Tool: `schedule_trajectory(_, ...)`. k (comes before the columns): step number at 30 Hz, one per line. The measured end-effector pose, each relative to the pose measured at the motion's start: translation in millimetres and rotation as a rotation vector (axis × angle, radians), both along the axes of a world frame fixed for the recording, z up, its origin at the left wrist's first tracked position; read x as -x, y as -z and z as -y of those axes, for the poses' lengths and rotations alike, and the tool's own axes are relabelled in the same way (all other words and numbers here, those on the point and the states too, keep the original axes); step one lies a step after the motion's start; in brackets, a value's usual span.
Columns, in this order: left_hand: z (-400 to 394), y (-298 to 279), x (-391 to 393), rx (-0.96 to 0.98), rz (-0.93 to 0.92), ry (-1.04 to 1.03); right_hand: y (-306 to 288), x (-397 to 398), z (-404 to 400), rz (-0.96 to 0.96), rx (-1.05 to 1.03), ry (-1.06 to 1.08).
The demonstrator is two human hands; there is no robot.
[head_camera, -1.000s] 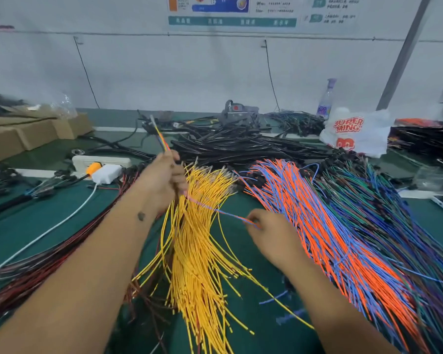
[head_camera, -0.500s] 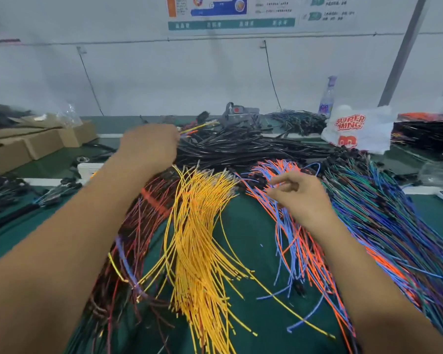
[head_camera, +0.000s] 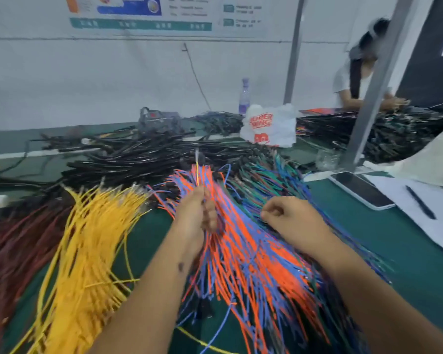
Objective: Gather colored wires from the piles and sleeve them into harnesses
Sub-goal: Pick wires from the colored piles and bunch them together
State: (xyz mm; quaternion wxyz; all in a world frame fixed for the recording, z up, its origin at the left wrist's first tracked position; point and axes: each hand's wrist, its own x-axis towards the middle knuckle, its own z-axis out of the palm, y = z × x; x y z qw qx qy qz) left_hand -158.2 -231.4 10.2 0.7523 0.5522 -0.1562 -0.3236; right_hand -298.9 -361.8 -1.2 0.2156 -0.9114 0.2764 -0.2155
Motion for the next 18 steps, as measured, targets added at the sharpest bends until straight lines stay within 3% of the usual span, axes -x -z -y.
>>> schedule_trajectory(2, 10, 25, 16, 0.013, 0.037, -0.028, 3, 10, 17, 0.017, -0.010, 0.092)
schedule_trajectory(5, 15, 41, 23, -0.020, 0.263, -0.096, 10, 4, 31, 0.010, -0.087, 0.083)
schedule_trajectory(8, 14, 43, 23, -0.030, 0.387, -0.114, 20, -17, 29, -0.186, -0.066, 0.020)
schedule_trajectory(12, 12, 43, 24, -0.008, 0.374, -0.103, 31, -30, 21, -0.140, 0.079, 0.085)
schedule_trajectory(18, 11, 42, 23, 0.035, 0.309, -0.103, 28, -28, 21, -0.027, 0.021, 0.104)
